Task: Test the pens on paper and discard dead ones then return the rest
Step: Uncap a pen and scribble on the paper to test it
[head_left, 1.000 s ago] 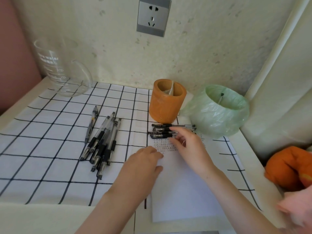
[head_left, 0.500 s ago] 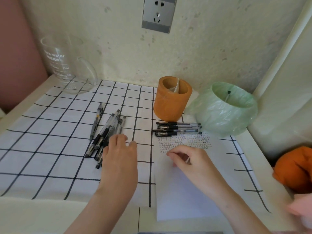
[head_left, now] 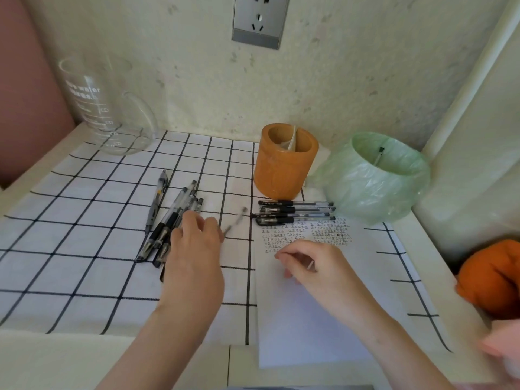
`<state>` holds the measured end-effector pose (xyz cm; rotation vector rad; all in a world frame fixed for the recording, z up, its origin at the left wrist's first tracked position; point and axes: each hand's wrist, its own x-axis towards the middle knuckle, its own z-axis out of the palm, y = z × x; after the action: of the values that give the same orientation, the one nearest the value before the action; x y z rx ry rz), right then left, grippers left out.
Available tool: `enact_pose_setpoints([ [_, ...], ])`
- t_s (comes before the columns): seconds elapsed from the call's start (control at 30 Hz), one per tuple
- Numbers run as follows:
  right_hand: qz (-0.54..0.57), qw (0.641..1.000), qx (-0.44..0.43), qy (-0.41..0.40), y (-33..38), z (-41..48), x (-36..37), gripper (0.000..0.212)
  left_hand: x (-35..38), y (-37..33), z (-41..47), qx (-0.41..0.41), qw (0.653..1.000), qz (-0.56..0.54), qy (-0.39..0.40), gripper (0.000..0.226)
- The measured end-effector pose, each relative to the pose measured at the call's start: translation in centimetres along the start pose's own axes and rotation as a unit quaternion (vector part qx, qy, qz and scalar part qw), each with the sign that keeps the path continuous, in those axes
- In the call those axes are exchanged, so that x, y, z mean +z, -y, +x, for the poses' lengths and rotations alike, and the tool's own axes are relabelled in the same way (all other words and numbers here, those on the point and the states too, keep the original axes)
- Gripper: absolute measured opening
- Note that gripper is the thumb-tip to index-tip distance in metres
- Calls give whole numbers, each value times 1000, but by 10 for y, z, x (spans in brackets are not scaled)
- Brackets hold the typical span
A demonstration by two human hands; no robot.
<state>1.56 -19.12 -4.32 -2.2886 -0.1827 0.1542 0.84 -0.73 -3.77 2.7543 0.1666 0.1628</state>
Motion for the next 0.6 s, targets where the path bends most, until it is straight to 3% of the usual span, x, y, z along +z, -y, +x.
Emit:
enact_pose_setpoints([
  [0.2, 18, 1000, 6, 8, 3, 0, 3, 12, 0, 2, 2, -3, 997, -74, -23, 39],
  [0.33, 123, 992, 27, 4, 9, 2, 4, 10, -5, -5, 2, 60, 974, -209, -59, 34],
  [0.47, 264, 964, 36, 8, 20, 4, 2, 33, -10, -19, -2, 80, 925, -369, 33, 34],
  [0.6, 323, 946, 21, 3, 24, 5, 2, 37, -9, -25, -4, 87, 904, -412, 75, 31],
])
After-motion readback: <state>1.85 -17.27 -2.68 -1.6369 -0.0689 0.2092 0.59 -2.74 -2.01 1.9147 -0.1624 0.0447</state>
